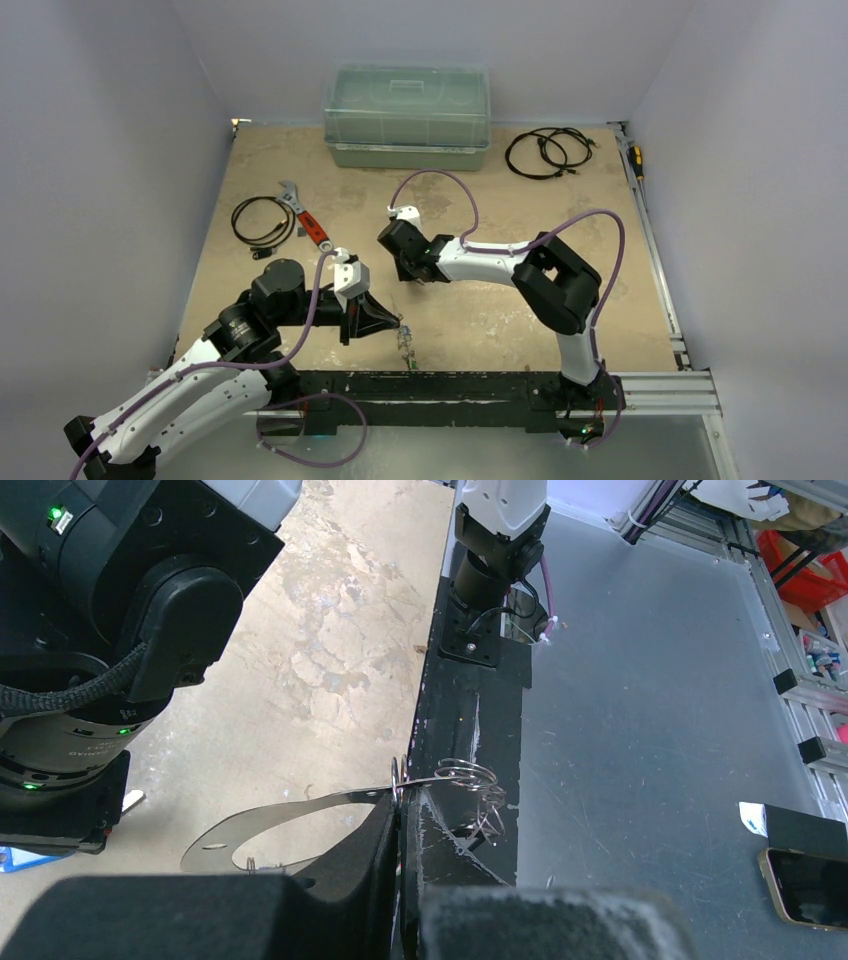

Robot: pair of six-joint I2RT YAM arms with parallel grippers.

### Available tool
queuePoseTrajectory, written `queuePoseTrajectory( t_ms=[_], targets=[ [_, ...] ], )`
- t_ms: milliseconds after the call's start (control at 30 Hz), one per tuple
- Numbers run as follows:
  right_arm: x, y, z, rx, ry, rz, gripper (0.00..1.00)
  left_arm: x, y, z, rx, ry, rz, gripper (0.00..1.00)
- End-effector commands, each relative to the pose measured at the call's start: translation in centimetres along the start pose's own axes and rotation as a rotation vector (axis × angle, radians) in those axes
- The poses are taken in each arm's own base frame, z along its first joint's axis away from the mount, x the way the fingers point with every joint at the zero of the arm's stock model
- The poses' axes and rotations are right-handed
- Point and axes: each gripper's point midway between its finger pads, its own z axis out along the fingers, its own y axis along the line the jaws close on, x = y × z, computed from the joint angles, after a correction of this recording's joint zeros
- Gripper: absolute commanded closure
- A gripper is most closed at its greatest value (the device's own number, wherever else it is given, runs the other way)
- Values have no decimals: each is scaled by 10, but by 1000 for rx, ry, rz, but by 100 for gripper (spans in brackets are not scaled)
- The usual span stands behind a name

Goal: Put the keys on the keyring

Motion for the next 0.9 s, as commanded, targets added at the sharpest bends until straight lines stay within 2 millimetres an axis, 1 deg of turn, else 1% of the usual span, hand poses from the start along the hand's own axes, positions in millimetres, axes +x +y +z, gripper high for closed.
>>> queuePoseTrajectory(
  t_ms=[0, 33, 167, 233, 333, 467, 567, 733, 867],
  targets=[
    [-14, 5, -3, -10, -30, 4, 76, -13, -4, 0, 21, -46, 45, 100],
    [-13, 5, -2, -13, -27, 3, 79, -13, -4, 0, 20, -46, 44, 100],
    [-11, 4, -2, -11, -23, -3, 99, -13, -4, -1, 19, -46, 45, 100],
    [-15, 2, -7, -9, -36, -6, 100, -13, -5, -1, 20, -48, 46, 100],
    [-26, 1, -16, -11, -68, -25, 100, -12, -4, 0, 19, -46, 45, 100],
    [-44, 1, -33, -38, -126, -68, 100, -13, -5, -1, 19, -50, 47, 100],
    [-53, -1, -46, -59, -171, -112, 100, -13, -5, -1, 21, -49, 48, 100],
    [-62, -9, -61, -61, -220, -177, 100, -14, -7, -2, 29, -55, 57, 100],
    [-62, -14, -71, -76, -247, -217, 100, -12, -7, -1, 38, -46, 56, 100]
  ],
)
